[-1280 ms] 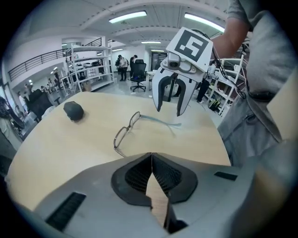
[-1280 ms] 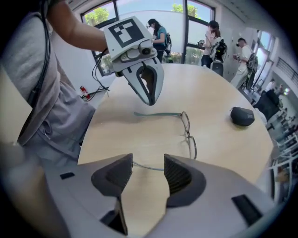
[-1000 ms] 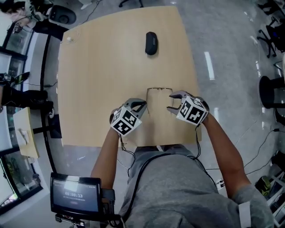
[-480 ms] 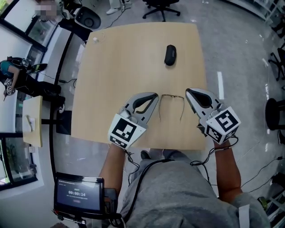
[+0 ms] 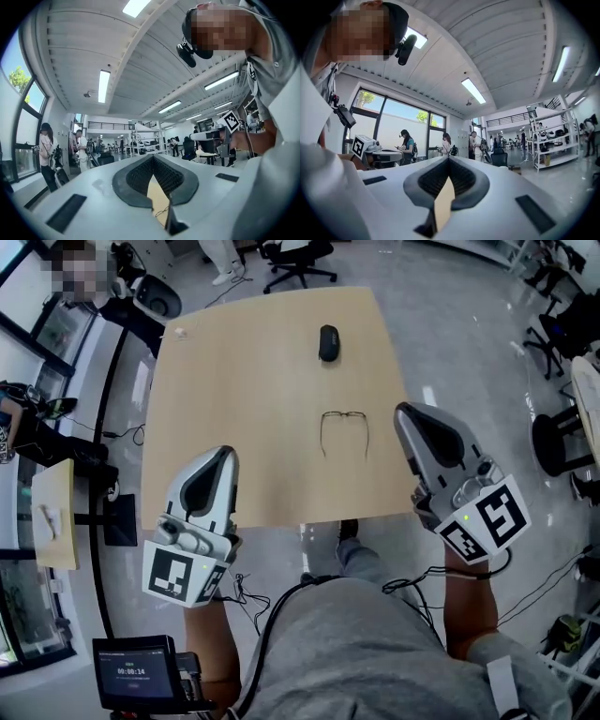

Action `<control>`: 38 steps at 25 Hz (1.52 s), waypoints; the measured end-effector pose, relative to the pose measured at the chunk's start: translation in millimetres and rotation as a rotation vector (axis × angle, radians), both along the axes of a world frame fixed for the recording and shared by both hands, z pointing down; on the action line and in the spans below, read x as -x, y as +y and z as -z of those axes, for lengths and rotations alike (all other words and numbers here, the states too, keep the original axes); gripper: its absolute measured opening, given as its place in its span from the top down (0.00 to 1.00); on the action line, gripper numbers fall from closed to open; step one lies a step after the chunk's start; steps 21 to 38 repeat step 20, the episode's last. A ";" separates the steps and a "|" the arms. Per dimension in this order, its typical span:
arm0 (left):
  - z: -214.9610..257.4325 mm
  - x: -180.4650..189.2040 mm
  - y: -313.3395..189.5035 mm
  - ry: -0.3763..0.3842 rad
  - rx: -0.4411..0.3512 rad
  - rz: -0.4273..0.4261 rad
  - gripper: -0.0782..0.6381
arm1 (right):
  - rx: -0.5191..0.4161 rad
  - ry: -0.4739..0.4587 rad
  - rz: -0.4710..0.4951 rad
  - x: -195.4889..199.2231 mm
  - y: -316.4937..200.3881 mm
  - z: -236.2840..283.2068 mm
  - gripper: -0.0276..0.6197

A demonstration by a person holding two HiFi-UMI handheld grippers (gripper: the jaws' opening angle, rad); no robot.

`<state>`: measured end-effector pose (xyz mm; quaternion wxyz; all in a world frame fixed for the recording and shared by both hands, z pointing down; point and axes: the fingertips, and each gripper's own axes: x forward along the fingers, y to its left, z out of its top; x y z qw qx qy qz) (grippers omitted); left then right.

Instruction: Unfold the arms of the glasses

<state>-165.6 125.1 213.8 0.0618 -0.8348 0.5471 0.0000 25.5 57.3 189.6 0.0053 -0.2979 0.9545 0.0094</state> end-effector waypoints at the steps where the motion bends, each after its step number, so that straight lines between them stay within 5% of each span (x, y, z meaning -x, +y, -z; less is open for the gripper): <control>1: 4.0 1.7 23.1 0.004 -0.011 0.001 0.88 | -0.008 0.000 -0.009 -1.5 23.0 5.3 0.95; 9: 22.7 23.5 166.8 0.028 -0.062 -0.020 0.88 | -0.028 0.033 -0.041 10.8 179.4 27.1 0.95; 15: 48.6 -63.3 204.2 0.036 -0.095 -0.070 0.88 | -0.059 0.038 -0.077 -77.8 230.9 50.8 0.95; 20: 57.5 -104.5 238.4 -0.001 -0.111 -0.101 0.88 | -0.047 0.046 -0.078 -109.8 273.2 49.0 0.95; 38: 57.5 -104.5 238.4 -0.001 -0.111 -0.101 0.88 | -0.047 0.046 -0.078 -109.8 273.2 49.0 0.95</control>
